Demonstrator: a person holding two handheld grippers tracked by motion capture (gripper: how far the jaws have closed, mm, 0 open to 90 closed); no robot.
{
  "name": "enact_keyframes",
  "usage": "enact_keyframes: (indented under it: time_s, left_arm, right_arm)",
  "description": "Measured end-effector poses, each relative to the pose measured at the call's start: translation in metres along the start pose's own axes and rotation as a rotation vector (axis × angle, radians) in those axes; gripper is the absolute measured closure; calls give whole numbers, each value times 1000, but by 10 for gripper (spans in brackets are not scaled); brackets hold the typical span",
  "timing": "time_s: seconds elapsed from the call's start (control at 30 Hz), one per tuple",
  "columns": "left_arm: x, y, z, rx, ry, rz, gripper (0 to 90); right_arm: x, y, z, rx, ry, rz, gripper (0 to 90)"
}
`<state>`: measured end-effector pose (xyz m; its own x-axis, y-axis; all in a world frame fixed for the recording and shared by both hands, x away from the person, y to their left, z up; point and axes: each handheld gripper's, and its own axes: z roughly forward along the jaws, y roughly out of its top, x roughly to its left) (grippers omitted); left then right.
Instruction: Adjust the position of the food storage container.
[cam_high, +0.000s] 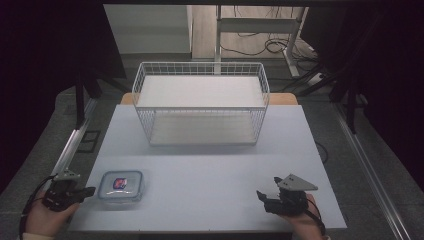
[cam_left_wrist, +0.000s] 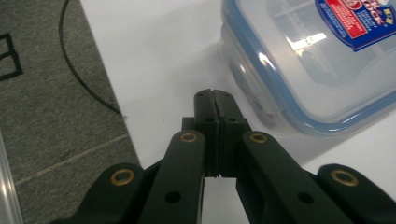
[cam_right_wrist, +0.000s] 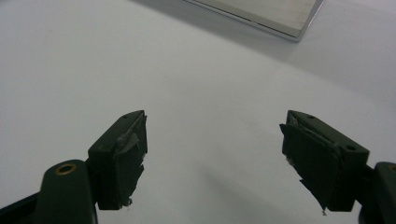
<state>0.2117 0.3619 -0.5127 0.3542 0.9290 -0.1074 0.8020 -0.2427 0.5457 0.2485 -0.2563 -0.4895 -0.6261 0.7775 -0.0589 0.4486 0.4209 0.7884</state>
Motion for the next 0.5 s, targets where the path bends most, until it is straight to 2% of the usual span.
enact_keyframes:
  time_s: [0.37,0.47,0.5]
  left_arm:
    - [-11,6,12,20,-37,21,894]
    - [-17,9,17,21,-56,29,894]
    - [-21,12,21,18,-73,31,895]
  right_arm:
    - [0,0,0,0,-2,1,223]
    - [0,0,0,2,1,-1,223]
    - [0,0,0,2,1,-1,223]
